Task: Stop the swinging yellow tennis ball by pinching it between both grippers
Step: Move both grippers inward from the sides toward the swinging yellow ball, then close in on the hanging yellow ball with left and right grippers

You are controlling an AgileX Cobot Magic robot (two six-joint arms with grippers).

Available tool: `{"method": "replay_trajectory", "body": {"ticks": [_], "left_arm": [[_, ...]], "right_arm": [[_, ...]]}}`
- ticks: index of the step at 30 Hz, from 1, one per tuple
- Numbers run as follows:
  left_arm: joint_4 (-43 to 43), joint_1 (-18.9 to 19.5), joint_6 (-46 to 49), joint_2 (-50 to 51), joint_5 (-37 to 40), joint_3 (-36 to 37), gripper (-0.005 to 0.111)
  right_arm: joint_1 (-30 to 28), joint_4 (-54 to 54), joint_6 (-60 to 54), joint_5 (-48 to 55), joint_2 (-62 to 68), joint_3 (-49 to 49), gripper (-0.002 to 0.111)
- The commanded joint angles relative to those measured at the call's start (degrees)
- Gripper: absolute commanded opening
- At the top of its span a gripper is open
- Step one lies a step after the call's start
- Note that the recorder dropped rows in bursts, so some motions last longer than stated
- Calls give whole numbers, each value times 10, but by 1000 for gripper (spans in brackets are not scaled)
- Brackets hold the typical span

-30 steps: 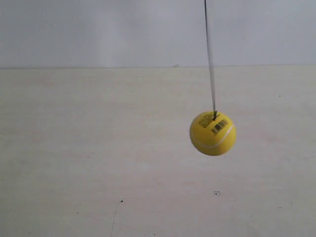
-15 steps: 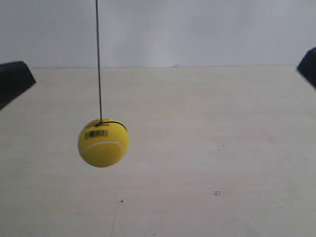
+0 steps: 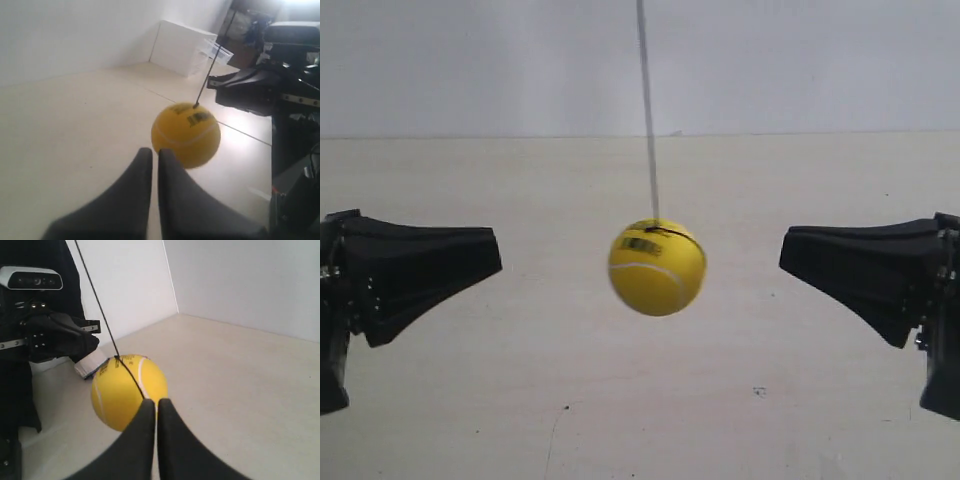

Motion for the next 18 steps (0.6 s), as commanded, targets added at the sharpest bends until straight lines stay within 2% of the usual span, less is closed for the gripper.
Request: {"method": "replay_trajectory", "body": {"ticks": [1,7,10,18], "left_arm": [[-35,-37,57,27,34,-4,5],[-59,-68,113,71,33,-7,5],[-68,-69,136,94,25,-8,5],[-125,-69,198,111,23,-8,5]], "right_arm": [[-1,4,-38,-9,41,-3,0],[14,25,-76,-9,76,-3,0],[60,39,-108,-9,81,-4,0],[176,105,-163,128,81,-33,0]]}}
